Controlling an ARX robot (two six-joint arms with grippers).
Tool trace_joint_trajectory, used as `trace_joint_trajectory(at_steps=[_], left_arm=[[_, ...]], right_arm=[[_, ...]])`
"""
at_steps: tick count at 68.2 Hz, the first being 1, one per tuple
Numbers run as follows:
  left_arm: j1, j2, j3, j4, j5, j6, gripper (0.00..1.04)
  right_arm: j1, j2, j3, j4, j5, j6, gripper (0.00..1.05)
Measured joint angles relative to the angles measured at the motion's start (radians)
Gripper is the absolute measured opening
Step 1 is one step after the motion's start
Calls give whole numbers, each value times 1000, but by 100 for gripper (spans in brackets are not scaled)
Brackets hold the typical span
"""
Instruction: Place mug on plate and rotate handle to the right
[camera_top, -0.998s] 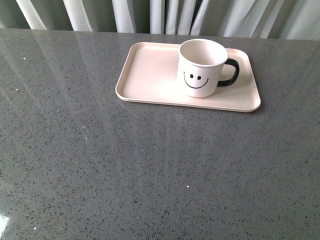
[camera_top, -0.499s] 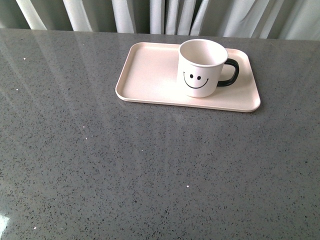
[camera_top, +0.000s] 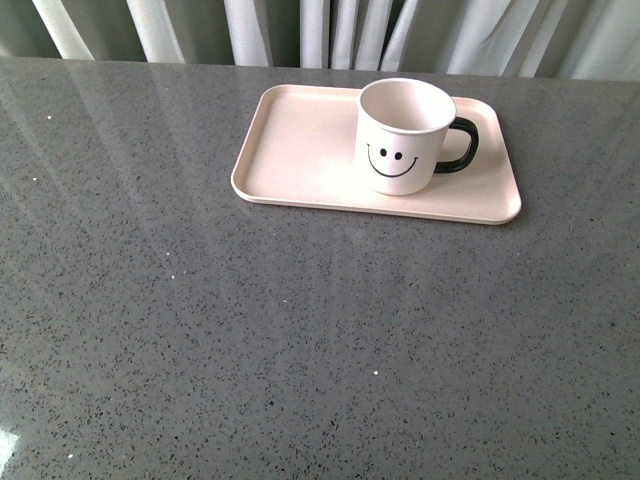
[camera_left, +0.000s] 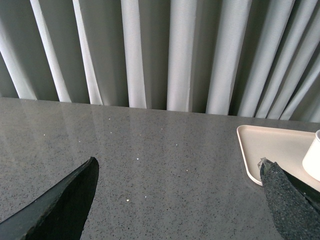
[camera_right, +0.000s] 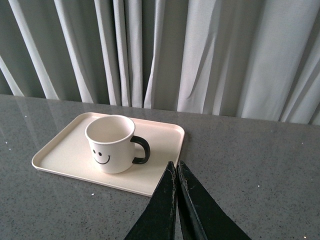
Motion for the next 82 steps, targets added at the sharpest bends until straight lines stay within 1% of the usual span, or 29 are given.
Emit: trace_joint_trajectory(at_steps=[27, 59, 61, 64, 67, 82], left_arm=[[0, 0, 0, 0, 0, 0, 95], [0, 0, 0, 0, 0, 0, 95], [0, 0, 0, 0, 0, 0, 95], [0, 0, 0, 0, 0, 0, 95], [0, 0, 0, 0, 0, 0, 95], [0, 0, 0, 0, 0, 0, 95]], right_arm=[[0, -198, 0, -189, 0, 0, 2], [0, -335, 0, -326, 0, 0, 2], [0, -365, 0, -361, 0, 0, 2], [0, -433, 0, -460, 0, 0, 2], [0, -476, 0, -492, 0, 0, 2], [0, -504, 0, -501, 0, 0, 2]])
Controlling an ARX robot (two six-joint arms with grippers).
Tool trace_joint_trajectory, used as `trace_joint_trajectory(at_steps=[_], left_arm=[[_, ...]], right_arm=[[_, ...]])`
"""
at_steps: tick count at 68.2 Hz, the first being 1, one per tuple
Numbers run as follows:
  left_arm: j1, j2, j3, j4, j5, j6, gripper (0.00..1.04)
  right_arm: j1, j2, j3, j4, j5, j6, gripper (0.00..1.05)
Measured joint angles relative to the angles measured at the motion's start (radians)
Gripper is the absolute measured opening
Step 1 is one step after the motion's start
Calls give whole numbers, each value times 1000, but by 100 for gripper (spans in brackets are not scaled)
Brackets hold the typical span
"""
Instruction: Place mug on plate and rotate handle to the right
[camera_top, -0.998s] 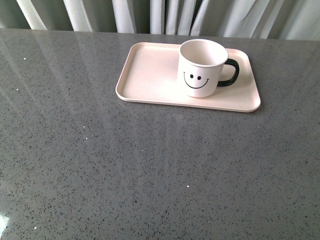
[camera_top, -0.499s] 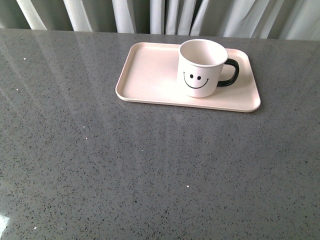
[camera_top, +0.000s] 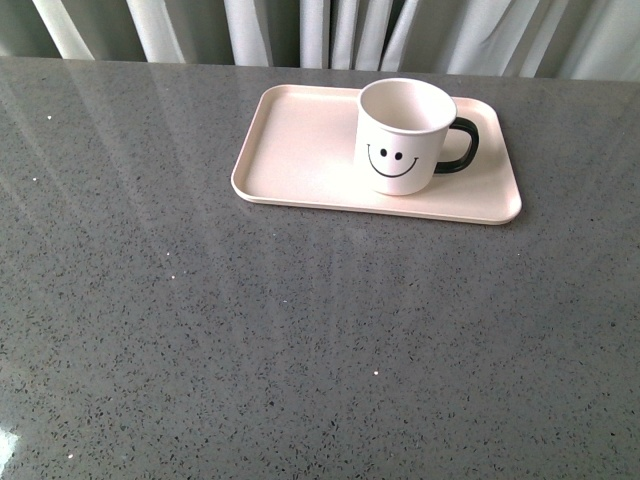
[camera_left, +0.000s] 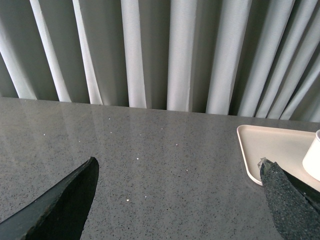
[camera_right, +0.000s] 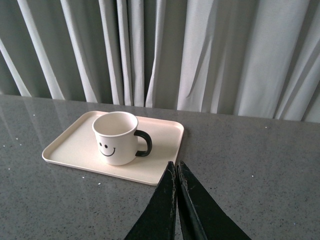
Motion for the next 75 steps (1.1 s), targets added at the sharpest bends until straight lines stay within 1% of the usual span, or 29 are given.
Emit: trace_joint_trajectory(at_steps=[4, 7, 12, 14, 30, 32, 37, 39, 43, 75], left_arm=[[0, 0, 0, 0, 0, 0, 95], [0, 0, 0, 0, 0, 0, 95], [0, 0, 0, 0, 0, 0, 95], [0, 0, 0, 0, 0, 0, 95], [0, 0, 0, 0, 0, 0, 95], [0, 0, 0, 0, 0, 0, 95], [0, 0, 0, 0, 0, 0, 95], [0, 0, 0, 0, 0, 0, 95], [0, 0, 0, 0, 0, 0, 95], [0, 0, 0, 0, 0, 0, 95]], right_arm=[[0, -1, 0, 0, 0, 0, 2], [0, -1, 0, 0, 0, 0, 12], [0, -1, 0, 0, 0, 0, 25], [0, -2, 0, 0, 0, 0, 33], [0, -2, 0, 0, 0, 0, 76], [0, -2, 0, 0, 0, 0, 79], [0, -2, 0, 0, 0, 0, 93], [0, -2, 0, 0, 0, 0, 97], [0, -2, 0, 0, 0, 0, 95], [0, -2, 0, 0, 0, 0, 96]])
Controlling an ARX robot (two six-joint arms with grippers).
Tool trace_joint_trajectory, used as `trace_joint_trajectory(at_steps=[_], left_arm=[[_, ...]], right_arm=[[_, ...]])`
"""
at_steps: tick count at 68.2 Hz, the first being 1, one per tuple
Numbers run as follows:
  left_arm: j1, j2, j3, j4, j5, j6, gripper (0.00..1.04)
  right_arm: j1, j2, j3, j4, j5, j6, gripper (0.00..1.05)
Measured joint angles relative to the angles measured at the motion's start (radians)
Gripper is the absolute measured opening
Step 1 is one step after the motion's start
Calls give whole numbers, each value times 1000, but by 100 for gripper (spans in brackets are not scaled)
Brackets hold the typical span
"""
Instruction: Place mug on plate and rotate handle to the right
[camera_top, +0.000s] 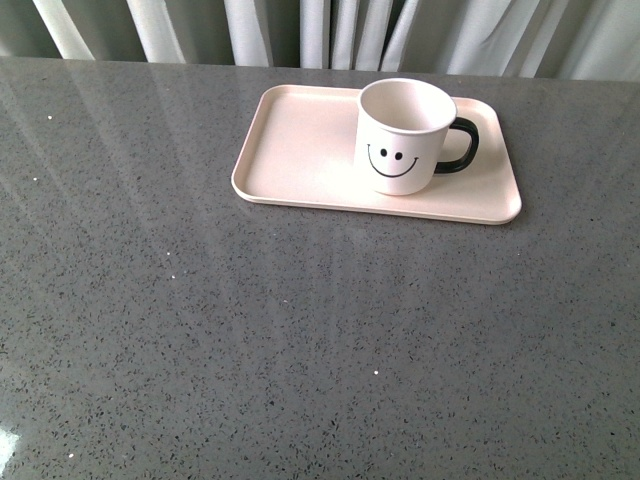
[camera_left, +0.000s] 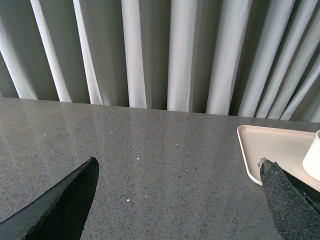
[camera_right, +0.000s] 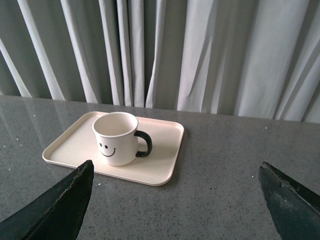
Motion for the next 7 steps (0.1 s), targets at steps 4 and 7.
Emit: trace_joint_trajectory(at_steps=[4, 7], left_arm=[[0, 0, 0, 0, 0, 0, 95], [0, 0, 0, 0, 0, 0, 95]], right_arm=[[0, 0, 0, 0, 0, 0, 96], [0, 0, 0, 0, 0, 0, 96]])
